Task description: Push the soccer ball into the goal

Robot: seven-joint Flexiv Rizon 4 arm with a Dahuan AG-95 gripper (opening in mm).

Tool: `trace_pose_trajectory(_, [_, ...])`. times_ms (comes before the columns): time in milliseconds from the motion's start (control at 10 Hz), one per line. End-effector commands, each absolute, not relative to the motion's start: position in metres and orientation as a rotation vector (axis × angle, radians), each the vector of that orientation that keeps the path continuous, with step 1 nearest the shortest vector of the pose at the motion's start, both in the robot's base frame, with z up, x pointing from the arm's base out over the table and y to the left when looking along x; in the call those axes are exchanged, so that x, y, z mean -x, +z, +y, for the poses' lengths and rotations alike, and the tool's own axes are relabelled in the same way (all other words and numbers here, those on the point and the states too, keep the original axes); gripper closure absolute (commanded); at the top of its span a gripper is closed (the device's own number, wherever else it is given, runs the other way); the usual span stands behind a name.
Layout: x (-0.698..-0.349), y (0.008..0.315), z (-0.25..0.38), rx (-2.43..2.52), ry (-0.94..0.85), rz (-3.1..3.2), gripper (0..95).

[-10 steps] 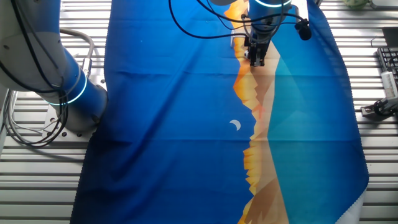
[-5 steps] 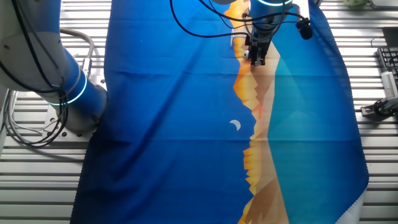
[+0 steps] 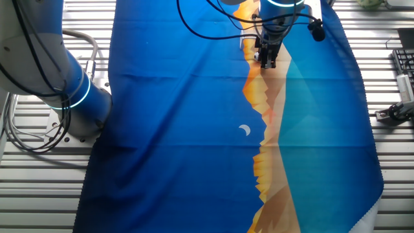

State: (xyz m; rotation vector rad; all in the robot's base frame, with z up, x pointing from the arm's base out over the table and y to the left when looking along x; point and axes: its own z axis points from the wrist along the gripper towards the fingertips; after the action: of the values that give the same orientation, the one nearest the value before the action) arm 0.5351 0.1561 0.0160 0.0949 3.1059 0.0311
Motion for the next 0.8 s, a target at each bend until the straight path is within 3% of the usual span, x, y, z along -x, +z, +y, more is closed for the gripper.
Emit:
trace_pose_trajectory(100, [-0.5351, 0.0154, 0.1574, -0.091, 0.016, 3.107, 95.0])
trace_pose_trajectory(800, [-0.5352, 0.0143, 0.1624, -0.097, 0.018, 3.111, 95.0])
